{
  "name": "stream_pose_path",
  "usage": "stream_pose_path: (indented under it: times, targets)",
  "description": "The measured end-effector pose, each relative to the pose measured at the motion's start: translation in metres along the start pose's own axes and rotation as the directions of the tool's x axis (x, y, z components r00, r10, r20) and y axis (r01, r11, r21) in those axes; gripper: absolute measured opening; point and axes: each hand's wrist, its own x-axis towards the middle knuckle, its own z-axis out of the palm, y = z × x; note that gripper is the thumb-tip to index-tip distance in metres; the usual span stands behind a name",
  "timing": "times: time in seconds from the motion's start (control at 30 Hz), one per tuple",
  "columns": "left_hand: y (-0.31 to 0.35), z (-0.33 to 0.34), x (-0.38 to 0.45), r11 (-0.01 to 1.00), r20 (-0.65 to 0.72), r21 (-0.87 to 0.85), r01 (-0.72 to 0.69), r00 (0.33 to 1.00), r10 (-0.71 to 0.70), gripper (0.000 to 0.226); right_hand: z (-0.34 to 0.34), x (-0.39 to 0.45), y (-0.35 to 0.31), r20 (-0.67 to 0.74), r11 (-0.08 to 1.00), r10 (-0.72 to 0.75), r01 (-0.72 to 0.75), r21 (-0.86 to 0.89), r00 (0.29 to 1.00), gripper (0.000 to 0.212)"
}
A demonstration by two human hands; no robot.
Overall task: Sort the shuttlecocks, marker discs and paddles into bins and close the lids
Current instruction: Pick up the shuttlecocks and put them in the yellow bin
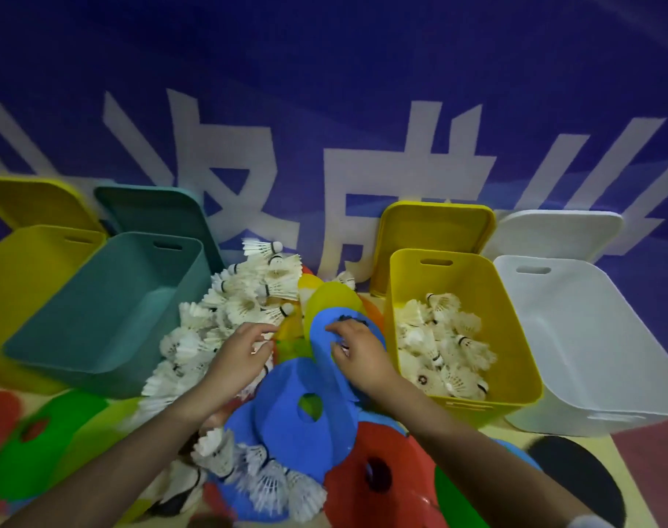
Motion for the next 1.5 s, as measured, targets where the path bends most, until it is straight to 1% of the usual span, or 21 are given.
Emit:
stream_pose_path:
  times: [0.1, 0.17, 0.27, 0.37, 0.43, 0.5, 0.6, 0.7, 0.8, 0.93, 1.0, 1.03, 1.1, 1.17, 1.27, 1.37, 1.5]
  targets:
    - [-0.028, -0.027, -0.011, 0.998, 0.026, 0.067, -0.008, 1.000, 0.006, 0.025, 0.022, 0.009, -0.018, 0.054, 1.000, 0.020, -0.020, -0.008, 0.998, 0.036]
    - [-0.046, -0.043, -0.019, 0.997, 0.020, 0.081, 0.000, 1.000, -0.001, 0.026, 0.036, 0.016, -0.032, 0.076, 1.000, 0.022, -0.020, -0.019, 0.997, 0.036]
    - [-0.075, -0.063, -0.026, 0.984, 0.006, 0.176, -0.022, 1.000, 0.021, 0.032, 0.061, 0.029, -0.053, 0.121, 0.999, -0.001, 0.006, -0.040, 0.993, 0.035]
    - [-0.093, -0.079, -0.030, 0.972, 0.057, 0.235, -0.027, 0.998, 0.014, 0.048, 0.085, 0.040, -0.067, 0.251, 0.991, -0.036, 0.067, -0.118, 0.967, 0.040]
    - [-0.101, -0.084, -0.031, 0.954, 0.126, 0.294, -0.055, 0.992, 0.018, 0.061, 0.102, 0.043, -0.070, 0.360, 0.970, -0.068, 0.146, -0.195, 0.931, 0.048]
    - [-0.107, -0.085, -0.030, 0.927, 0.202, 0.366, -0.085, 0.979, 0.010, 0.073, 0.116, 0.046, -0.070, 0.415, 0.941, -0.096, 0.218, -0.259, 0.905, 0.056]
    - [-0.110, -0.079, -0.026, 0.861, 0.294, 0.483, -0.160, 0.956, 0.013, 0.083, 0.127, 0.051, -0.072, 0.428, 0.881, -0.099, 0.279, -0.381, 0.898, 0.061]
    - [-0.108, -0.071, -0.022, 0.791, 0.330, 0.563, -0.237, 0.943, 0.048, 0.086, 0.130, 0.054, -0.071, 0.420, 0.817, -0.064, 0.289, -0.498, 0.905, 0.059]
    - [-0.109, -0.065, -0.016, 0.768, 0.350, 0.578, -0.276, 0.934, 0.072, 0.086, 0.132, 0.053, -0.072, 0.405, 0.811, -0.032, 0.260, -0.523, 0.914, 0.058]
    - [-0.111, -0.061, -0.010, 0.798, 0.376, 0.491, -0.350, 0.911, 0.169, 0.067, 0.142, 0.053, -0.075, 0.382, 0.791, -0.044, 0.265, -0.551, 0.923, 0.056]
    - [-0.112, -0.065, -0.011, 0.852, 0.339, 0.412, -0.322, 0.922, 0.184, 0.061, 0.144, 0.053, -0.075, 0.353, 0.786, -0.060, 0.262, -0.560, 0.934, 0.055]
    - [-0.112, -0.068, -0.012, 0.881, 0.307, 0.366, -0.299, 0.933, 0.189, 0.059, 0.145, 0.053, -0.073, 0.341, 0.802, -0.083, 0.266, -0.534, 0.936, 0.052]
    - [-0.110, -0.078, -0.013, 0.933, 0.227, 0.259, -0.251, 0.954, 0.193, 0.055, 0.142, 0.054, -0.071, 0.313, 0.853, -0.118, 0.258, -0.454, 0.942, 0.040]
    - [-0.105, -0.089, -0.015, 0.974, 0.146, 0.145, -0.176, 0.977, 0.155, 0.055, 0.137, 0.054, -0.068, 0.297, 0.880, -0.131, 0.249, -0.405, 0.946, 0.036]
    - [-0.100, -0.103, -0.016, 0.998, 0.051, 0.003, -0.065, 0.997, 0.065, 0.054, 0.123, 0.053, -0.066, 0.303, 0.894, -0.135, 0.248, -0.374, 0.943, 0.041]
    - [-0.098, -0.111, -0.016, 0.990, 0.014, -0.139, -0.005, 1.000, 0.007, 0.050, 0.108, 0.050, -0.061, 0.241, 0.906, -0.151, 0.232, -0.355, 0.959, 0.046]
    - [-0.095, -0.111, -0.018, 0.963, -0.008, -0.264, 0.043, 0.999, -0.047, 0.044, 0.091, 0.037, -0.059, 0.117, 0.951, -0.154, 0.180, -0.253, 0.981, 0.050]
